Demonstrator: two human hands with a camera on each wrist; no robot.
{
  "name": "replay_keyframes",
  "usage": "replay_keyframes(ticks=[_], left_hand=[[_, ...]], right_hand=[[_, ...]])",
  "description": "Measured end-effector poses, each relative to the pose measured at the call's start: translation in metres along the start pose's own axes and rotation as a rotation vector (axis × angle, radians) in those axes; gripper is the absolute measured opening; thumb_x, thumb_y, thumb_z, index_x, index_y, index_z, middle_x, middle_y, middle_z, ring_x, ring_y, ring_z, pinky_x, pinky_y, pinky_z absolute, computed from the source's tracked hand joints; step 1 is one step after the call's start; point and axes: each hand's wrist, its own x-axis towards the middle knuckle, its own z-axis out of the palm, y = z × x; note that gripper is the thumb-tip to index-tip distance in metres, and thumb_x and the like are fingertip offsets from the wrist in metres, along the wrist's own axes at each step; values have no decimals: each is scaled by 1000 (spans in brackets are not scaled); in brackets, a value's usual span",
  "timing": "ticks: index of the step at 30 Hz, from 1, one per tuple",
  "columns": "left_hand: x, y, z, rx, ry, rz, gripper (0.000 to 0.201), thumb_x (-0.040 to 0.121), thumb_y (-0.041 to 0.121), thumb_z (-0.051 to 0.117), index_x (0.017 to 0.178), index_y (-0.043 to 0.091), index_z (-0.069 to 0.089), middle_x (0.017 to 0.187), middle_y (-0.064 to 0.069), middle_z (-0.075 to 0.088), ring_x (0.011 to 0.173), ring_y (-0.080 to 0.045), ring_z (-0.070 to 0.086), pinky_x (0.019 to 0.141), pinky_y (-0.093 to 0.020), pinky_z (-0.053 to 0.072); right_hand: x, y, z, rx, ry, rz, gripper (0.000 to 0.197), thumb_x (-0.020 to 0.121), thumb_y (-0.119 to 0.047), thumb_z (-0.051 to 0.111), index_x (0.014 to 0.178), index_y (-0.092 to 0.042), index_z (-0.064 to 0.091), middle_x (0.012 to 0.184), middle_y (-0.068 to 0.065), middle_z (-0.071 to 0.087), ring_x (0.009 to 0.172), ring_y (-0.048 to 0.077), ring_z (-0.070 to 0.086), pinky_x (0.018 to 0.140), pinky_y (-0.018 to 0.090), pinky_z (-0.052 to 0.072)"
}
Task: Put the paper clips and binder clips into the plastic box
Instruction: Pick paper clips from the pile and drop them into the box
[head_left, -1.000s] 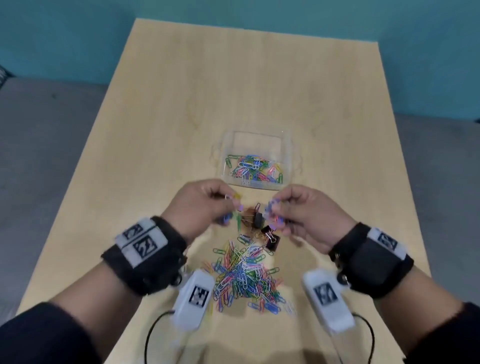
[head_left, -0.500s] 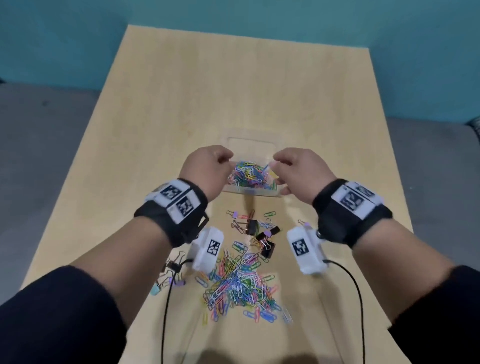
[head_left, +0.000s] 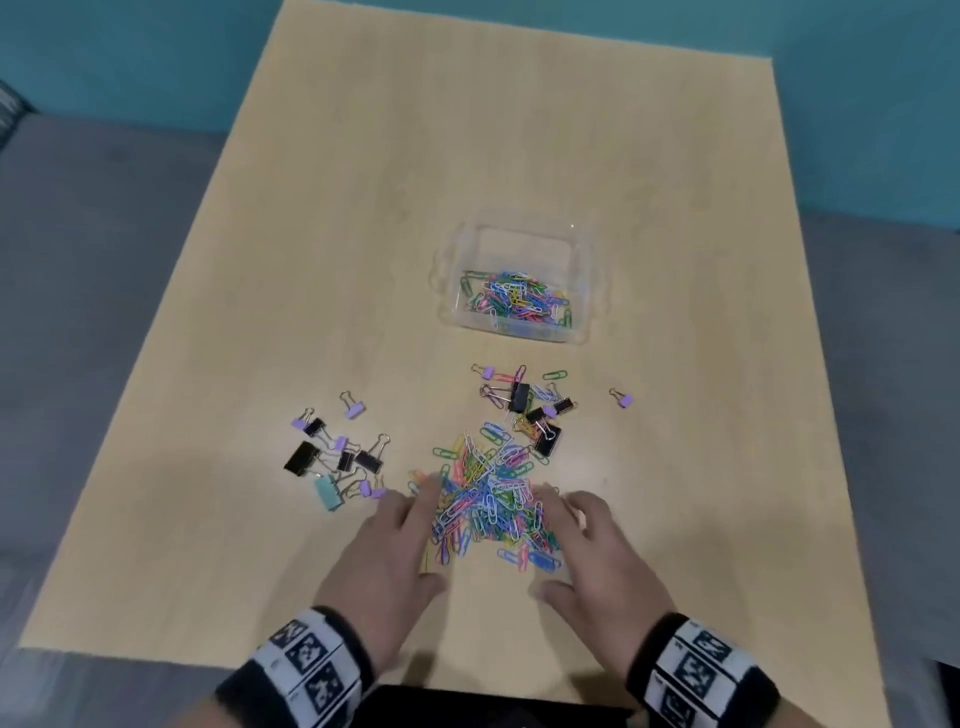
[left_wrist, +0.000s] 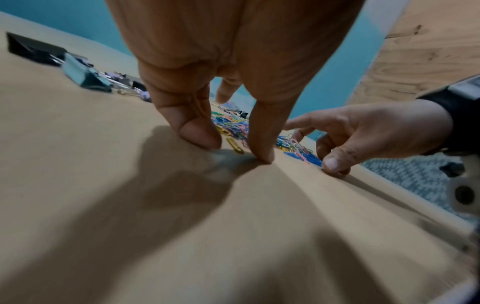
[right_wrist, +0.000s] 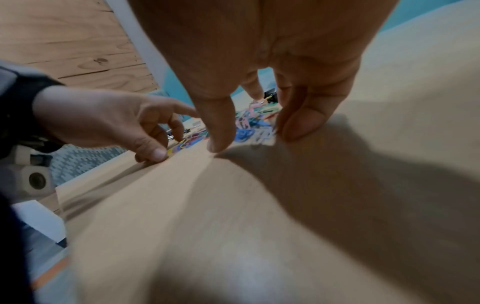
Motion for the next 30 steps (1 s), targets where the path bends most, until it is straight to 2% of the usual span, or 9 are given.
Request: replay_keyframes(ticks=[5, 8, 11, 15, 19, 22, 24, 27, 30], left_hand=[[31, 20, -4, -24, 122, 52, 92, 77, 33, 71, 146, 31, 10, 109, 1, 34, 85, -19, 50, 77, -30, 47], [43, 30, -6, 19, 126, 69, 67, 81, 30, 67, 138, 27, 31, 107, -2, 37, 84, -22, 53, 72, -32, 47], [47, 33, -6, 64, 126, 84, 39, 86, 24, 58, 123, 20, 46, 104, -5, 40, 83, -26, 53, 69, -36, 47], [49, 32, -3, 117, 168, 113, 12, 90, 19, 51, 100, 13, 54, 103, -7, 44, 82, -30, 54, 63, -35, 40], [46, 30, 0, 118, 231, 172, 3, 87, 13, 58, 85, 12, 56, 94, -7, 49, 72, -29, 55, 56, -32, 34], [43, 29, 1, 109, 247, 196, 15, 78, 7, 67, 74, 14, 55, 82, -5, 50, 60, -28, 53, 48, -30, 34], [40, 28, 1, 100, 266, 193, 18, 77, 8, 69, 71, 14, 53, 77, -3, 48, 57, -28, 52, 45, -31, 38], [36, 26, 2, 58, 295, 183, 13, 86, 19, 63, 76, 13, 57, 79, -2, 48, 62, -28, 55, 50, -33, 43], [30, 23, -1, 6, 276, 161, 17, 93, 30, 52, 87, 17, 61, 84, 3, 49, 71, -22, 56, 61, -35, 47]], right_hand=[[32, -21, 5, -89, 100, -28, 78, 85, -41, 61, 145, -35, 11, 141, 2, 23, 115, 26, 42, 89, 37, 48], [46, -27, 6, -116, 116, -46, 63, 86, -25, 61, 139, -29, 27, 133, 8, 33, 109, 30, 46, 79, 42, 51], [53, -31, 4, -176, 116, -54, 54, 79, -5, 59, 127, -21, 40, 113, 9, 41, 87, 30, 51, 64, 40, 50], [53, -30, -2, -209, 120, -89, 36, 69, 4, 62, 95, -16, 48, 95, 8, 46, 65, 27, 44, 50, 36, 40], [50, -29, -8, -196, 113, -112, 35, 63, 10, 58, 84, -15, 47, 88, 9, 46, 60, 23, 32, 50, 34, 30], [46, -30, -13, -170, 103, -124, 38, 59, 10, 65, 76, -17, 46, 77, 6, 47, 53, 19, 25, 43, 26, 17], [45, -29, -15, -160, 129, -109, 33, 69, 3, 65, 74, -19, 42, 74, 1, 42, 48, 15, 21, 42, 23, 9], [45, -29, -19, -85, 91, -21, 8, 90, -12, 48, 83, -15, 48, 83, 0, 44, 62, 25, 46, 54, 36, 39], [41, -27, -25, 39, 62, -6, 10, 93, -19, 47, 88, -17, 55, 88, 1, 52, 77, 25, 53, 68, 38, 45]])
